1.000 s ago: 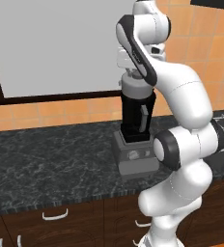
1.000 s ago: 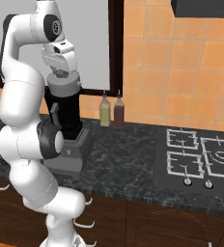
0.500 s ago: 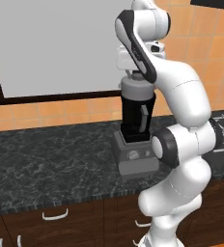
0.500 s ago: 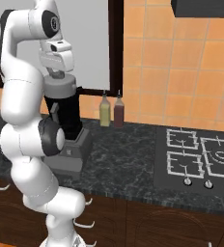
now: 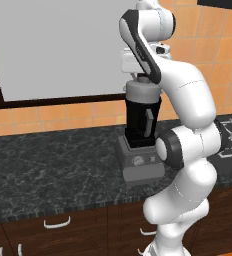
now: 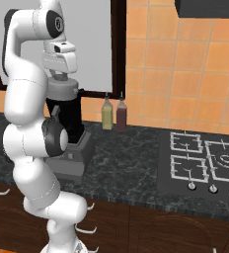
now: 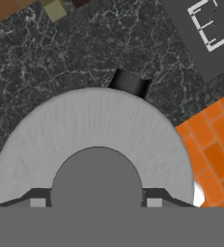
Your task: Close the lid blender by securely placing the lid on top.
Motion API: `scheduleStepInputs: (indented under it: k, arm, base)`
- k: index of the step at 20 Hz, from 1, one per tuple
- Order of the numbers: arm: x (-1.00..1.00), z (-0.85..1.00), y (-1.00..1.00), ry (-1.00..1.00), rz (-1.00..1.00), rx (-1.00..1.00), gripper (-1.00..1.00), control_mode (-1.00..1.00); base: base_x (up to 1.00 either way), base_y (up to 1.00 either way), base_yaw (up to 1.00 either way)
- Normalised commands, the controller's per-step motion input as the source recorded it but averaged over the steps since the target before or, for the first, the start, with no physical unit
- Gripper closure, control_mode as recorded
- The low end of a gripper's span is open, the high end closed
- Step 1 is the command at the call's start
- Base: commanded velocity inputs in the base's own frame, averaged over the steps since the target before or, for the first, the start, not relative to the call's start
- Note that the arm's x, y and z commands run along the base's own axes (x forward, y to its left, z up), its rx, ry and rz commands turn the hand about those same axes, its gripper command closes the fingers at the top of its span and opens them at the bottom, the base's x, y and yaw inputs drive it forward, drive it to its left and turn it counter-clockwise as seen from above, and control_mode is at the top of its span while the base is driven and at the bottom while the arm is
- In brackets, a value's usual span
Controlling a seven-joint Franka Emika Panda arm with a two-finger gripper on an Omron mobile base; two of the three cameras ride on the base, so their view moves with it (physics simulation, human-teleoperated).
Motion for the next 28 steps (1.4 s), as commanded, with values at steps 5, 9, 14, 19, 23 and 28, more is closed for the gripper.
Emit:
scheduleStepInputs:
  k: [5,9,14,19,23,28]
  arm:
    - [0.0,0.0,-0.04,-0.09,0.0,0.0,1.0,-1.0]
    - [0.0,0.06,0.04,-0.06,0.0,0.0,1.0,-1.0]
    - [0.0,-0.11,0.0,0.0,0.0,0.0,1.0,-1.0]
    - [0.0,-0.11,0.0,0.0,0.0,0.0,1.0,-1.0]
    - [0.0,0.0,0.0,0.0,0.0,0.0,-1.0,-1.0]
    - [-0.02,0.11,0.0,-0.07,0.0,0.02,-1.0,-1.0]
  base:
    - [0.0,0.0,0.0]
    - [0.0,0.0,0.0]
    - [0.0,0.0,0.0]
    - [0.0,0.0,0.0]
    - [0.0,0.0,0.0]
    - [0.0,0.0,0.0]
